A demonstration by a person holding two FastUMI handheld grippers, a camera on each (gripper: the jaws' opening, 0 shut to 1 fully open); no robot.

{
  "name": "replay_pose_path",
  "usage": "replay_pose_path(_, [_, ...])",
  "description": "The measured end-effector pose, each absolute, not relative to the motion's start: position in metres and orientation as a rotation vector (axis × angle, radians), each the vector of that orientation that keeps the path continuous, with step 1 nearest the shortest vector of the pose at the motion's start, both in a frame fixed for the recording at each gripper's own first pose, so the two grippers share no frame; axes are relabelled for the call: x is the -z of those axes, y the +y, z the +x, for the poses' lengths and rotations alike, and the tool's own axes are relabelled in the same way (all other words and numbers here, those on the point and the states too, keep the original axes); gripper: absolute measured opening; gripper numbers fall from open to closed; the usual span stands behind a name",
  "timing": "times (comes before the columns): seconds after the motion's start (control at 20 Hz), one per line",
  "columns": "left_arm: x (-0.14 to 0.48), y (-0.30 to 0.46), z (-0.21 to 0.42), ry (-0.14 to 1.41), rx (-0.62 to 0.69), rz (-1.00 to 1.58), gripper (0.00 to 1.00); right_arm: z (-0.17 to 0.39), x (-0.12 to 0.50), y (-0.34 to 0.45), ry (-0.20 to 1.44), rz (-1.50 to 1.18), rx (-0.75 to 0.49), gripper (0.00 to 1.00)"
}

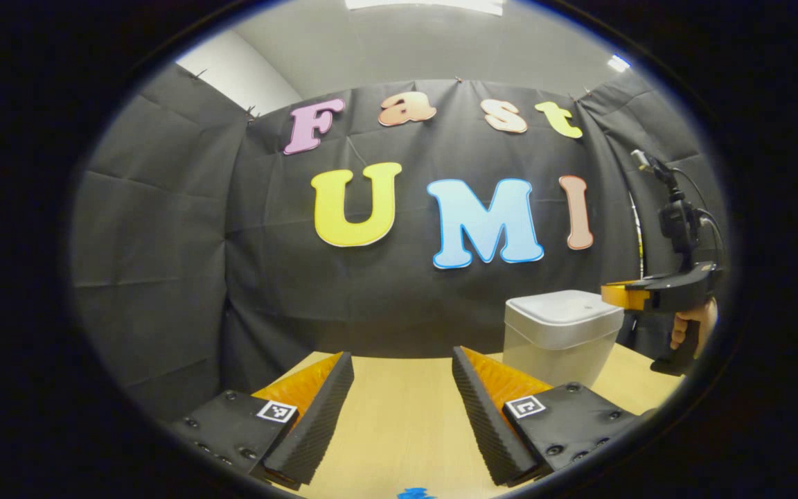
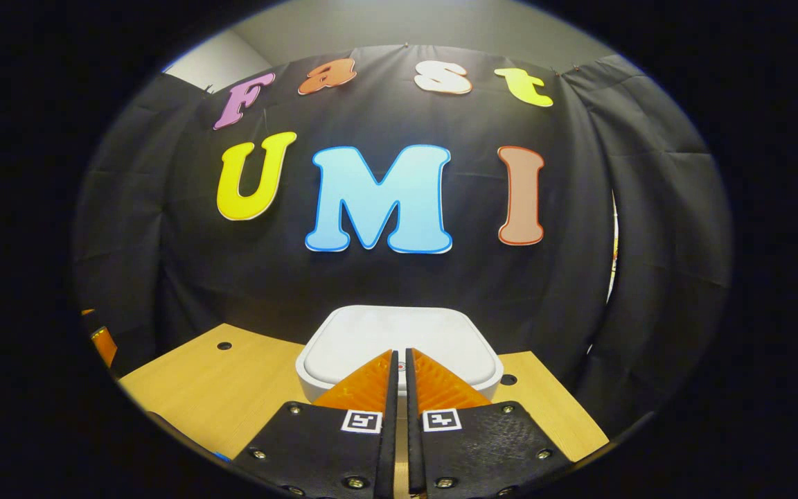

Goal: Press the lid of the desktop garbage bin to open it, pick up the crumpled paper on the desktop and throw it into the bin, then pick up the pop can on the desktop and drop it into the bin, and finally close the garbage bin lid.

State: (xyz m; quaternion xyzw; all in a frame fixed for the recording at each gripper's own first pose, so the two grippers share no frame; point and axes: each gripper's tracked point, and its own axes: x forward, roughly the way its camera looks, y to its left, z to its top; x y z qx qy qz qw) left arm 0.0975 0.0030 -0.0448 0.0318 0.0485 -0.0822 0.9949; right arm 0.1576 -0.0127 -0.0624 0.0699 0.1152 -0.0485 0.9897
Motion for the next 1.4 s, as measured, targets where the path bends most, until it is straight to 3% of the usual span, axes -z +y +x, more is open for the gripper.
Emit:
replay_pose_path(0.7, [0.051,0.003,0.094,0.116,0.17,0.043,0.96,0.167,0.083,-0.011,0.276,0.258,0.036,0.07])
replay_pose_path(0.95, [0.044,-0.004,0.088,0.095,0.182,0.051,0.96,0.169,0.082,-0.01,0.249,0.171,0.058,0.07])
replay_pose_path(1.4, [0.046,0.009,0.074,0.11,0.15,0.041,0.96,0.167,0.038,-0.03,0.143,0.209,0.098,0.07])
